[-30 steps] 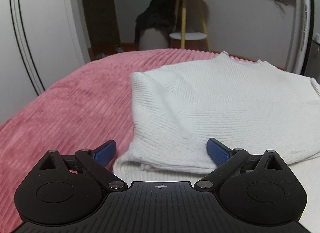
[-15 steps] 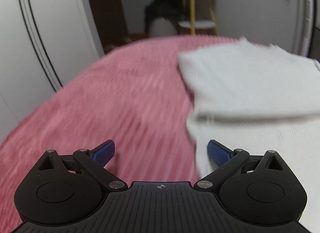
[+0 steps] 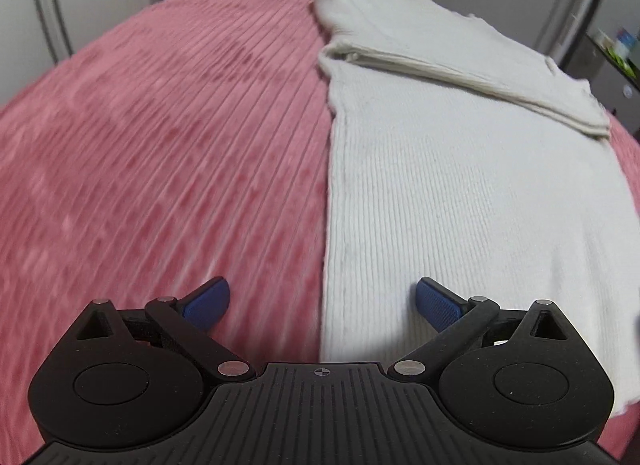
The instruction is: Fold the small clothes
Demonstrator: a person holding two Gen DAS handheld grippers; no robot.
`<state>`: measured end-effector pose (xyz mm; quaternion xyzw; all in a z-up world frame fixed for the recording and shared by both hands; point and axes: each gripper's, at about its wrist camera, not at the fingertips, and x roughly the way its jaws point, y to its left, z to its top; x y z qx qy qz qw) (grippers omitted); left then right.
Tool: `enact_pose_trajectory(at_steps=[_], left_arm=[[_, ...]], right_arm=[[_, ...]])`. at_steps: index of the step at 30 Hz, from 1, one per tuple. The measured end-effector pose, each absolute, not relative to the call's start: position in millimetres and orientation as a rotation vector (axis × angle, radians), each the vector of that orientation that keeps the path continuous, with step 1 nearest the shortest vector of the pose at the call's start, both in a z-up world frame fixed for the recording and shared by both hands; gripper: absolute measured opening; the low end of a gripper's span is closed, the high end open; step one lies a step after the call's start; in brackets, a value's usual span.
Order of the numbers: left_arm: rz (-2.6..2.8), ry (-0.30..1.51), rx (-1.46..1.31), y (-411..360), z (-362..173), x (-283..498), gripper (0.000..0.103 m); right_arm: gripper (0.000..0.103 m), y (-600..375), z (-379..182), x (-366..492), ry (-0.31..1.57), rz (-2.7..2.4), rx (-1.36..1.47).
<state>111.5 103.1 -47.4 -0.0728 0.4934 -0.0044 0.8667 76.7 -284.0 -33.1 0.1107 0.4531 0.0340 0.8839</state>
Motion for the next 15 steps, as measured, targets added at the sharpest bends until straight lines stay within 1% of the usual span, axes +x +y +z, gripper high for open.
enact_pose_trajectory(at_steps=[5, 6, 8, 9, 10, 11, 13, 14, 15], left_arm=[[-0.033, 1.066, -0.206, 108, -41, 96, 0.102], [-0.035, 1.079, -0.205, 108, -42, 94, 0.102], [-0.036, 1.088, -0.179, 103, -44, 93, 0.099], [-0.036, 1.083, -0.16, 99, -44, 91, 0.096], [-0.043, 1.08, -0.155, 97, -43, 90, 0.087], [-0.053, 1.079, -0.16, 96, -42, 90, 0.082], [-0.052, 1.076, -0.166, 97, -40, 89, 0.075], [-0.049, 1.078, -0.168, 98, -40, 88, 0.072], [-0.045, 1.081, -0.172, 100, -40, 88, 0.064]], right_arm=[[0.05, -279, -29, 65, 1.001, 0.123, 0.246], [0.048, -280, -31, 64, 1.015, 0.118, 0.238], [0.047, -283, -34, 64, 1.025, 0.118, 0.258], [0.044, -285, -34, 64, 1.026, 0.119, 0.274], [0.036, -287, -34, 64, 1.026, 0.118, 0.286], [0.031, -288, -34, 64, 1.025, 0.122, 0.295], [0.012, -289, -34, 61, 1.019, 0.126, 0.292], [0.01, -290, -33, 60, 1.014, 0.14, 0.299], [0.009, -291, -31, 59, 1.009, 0.151, 0.309]])
